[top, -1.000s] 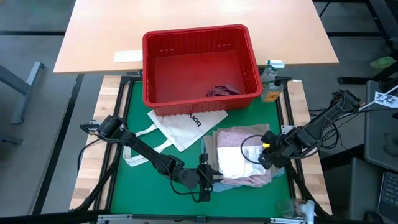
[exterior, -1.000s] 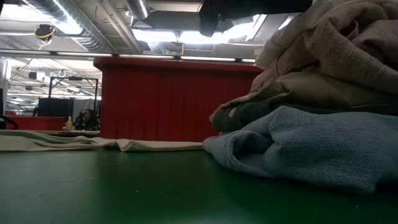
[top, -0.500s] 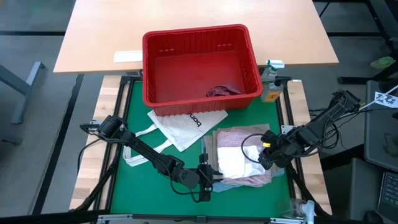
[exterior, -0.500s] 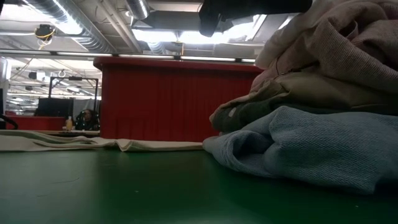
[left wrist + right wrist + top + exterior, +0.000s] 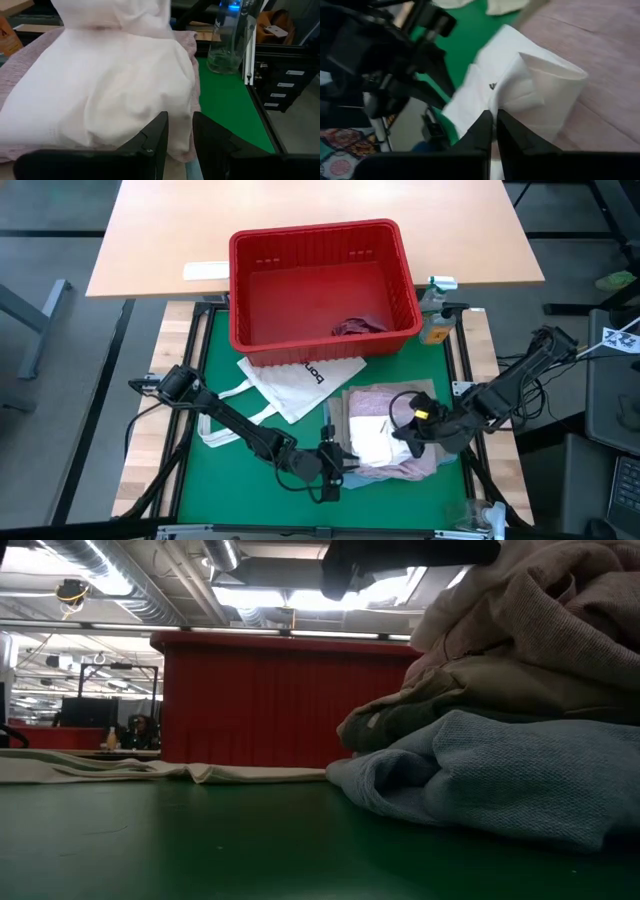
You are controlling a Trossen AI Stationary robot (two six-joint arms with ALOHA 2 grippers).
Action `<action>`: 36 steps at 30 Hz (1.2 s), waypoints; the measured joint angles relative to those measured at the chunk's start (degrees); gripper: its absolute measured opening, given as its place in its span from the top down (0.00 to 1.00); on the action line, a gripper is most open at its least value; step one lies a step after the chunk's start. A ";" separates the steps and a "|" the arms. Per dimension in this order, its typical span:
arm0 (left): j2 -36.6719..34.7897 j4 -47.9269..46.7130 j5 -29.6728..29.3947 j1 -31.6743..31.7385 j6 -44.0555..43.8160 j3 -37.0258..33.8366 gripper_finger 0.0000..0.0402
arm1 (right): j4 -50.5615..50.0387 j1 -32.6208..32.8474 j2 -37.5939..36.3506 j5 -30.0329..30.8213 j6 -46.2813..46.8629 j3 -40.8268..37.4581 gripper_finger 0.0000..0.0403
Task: Fold laundry
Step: Fold the white underwear
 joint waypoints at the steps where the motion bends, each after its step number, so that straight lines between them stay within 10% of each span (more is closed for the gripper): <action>1: 0.00 0.03 0.00 0.09 0.00 0.00 0.79 | 1.23 0.00 0.48 0.44 -0.28 0.00 0.95; 23: 0.00 0.10 0.42 0.03 0.07 -0.02 0.79 | 19.53 -0.90 11.46 13.18 -7.54 -0.02 0.95; 36: -0.22 0.47 0.46 -1.39 3.54 -0.02 0.79 | 20.52 -3.48 18.15 10.66 -7.76 -0.02 0.95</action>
